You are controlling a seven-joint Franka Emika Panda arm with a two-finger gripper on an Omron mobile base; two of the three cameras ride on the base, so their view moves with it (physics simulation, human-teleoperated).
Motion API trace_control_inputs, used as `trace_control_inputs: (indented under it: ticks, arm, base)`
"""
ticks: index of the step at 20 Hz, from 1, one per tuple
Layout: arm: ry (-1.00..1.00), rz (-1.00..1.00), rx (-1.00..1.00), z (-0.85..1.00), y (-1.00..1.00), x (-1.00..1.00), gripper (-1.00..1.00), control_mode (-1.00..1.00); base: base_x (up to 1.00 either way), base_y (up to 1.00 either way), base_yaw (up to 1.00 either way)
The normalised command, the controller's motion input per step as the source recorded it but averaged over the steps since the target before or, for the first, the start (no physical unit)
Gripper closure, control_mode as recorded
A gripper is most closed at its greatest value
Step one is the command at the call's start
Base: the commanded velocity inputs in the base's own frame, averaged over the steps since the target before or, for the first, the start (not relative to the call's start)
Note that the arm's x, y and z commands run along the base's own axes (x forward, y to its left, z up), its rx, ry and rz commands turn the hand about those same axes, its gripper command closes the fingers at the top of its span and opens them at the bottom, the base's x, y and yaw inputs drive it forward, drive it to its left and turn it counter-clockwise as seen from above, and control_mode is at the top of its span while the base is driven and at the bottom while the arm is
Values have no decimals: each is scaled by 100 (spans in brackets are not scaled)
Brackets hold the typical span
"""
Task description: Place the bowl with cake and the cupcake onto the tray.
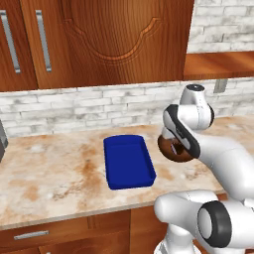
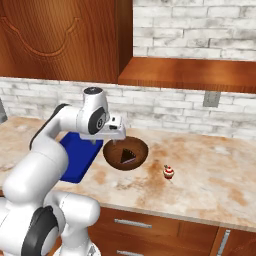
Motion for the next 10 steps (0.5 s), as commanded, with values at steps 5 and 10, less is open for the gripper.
trace_control_inputs:
  ticks: [5, 10]
  arm:
    - [0, 19, 0, -24, 0, 1, -100, -100]
    - [0, 24, 0, -24, 0, 9, -100, -100]
  base:
    - [0, 0, 0]
    - [0, 0, 0]
